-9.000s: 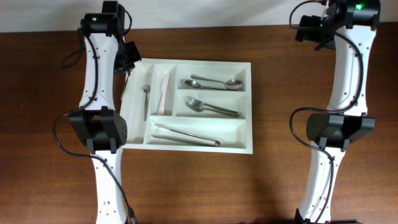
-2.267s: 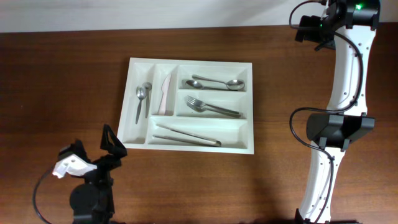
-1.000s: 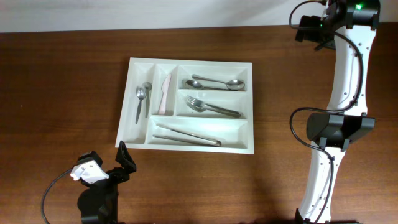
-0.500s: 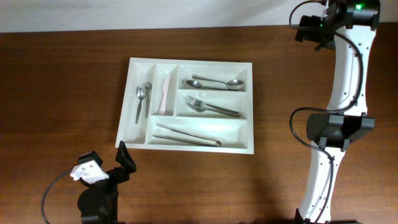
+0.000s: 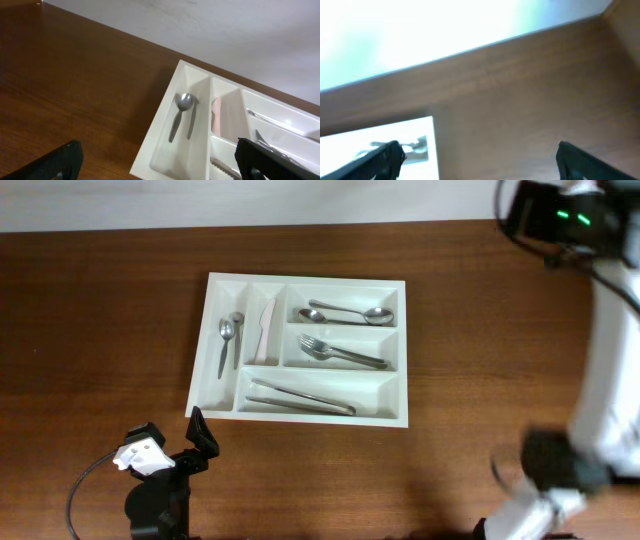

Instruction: Pack container

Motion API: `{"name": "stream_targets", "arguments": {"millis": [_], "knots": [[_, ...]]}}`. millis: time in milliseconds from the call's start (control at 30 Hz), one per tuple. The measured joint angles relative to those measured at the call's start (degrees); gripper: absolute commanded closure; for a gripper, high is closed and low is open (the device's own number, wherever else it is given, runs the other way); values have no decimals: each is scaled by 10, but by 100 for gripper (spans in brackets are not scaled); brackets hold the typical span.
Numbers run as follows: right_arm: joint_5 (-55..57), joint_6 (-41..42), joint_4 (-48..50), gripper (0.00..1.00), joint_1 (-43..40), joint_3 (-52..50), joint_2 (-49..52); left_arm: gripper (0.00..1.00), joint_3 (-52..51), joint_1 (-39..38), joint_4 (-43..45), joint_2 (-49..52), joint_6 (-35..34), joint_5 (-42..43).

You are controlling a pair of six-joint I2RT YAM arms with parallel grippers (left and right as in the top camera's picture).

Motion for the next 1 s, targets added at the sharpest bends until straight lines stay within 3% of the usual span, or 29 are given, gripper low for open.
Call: {"name": "stream_targets", "arguments": {"millis": [200, 467, 767, 1000], "knots": [[-3, 1, 266, 1, 0, -336, -287, 1, 0, 0, 0, -1, 0, 0], [-26, 0, 454, 1, 0, -734, -558, 1, -1, 0, 0, -1, 0, 0], [-63, 0, 554, 1, 29, -1092, -818, 1, -2, 0, 1, -1, 0, 0], [-70, 1, 594, 1, 49, -1234, -942, 1, -2, 0, 1, -1, 0, 0]]}}
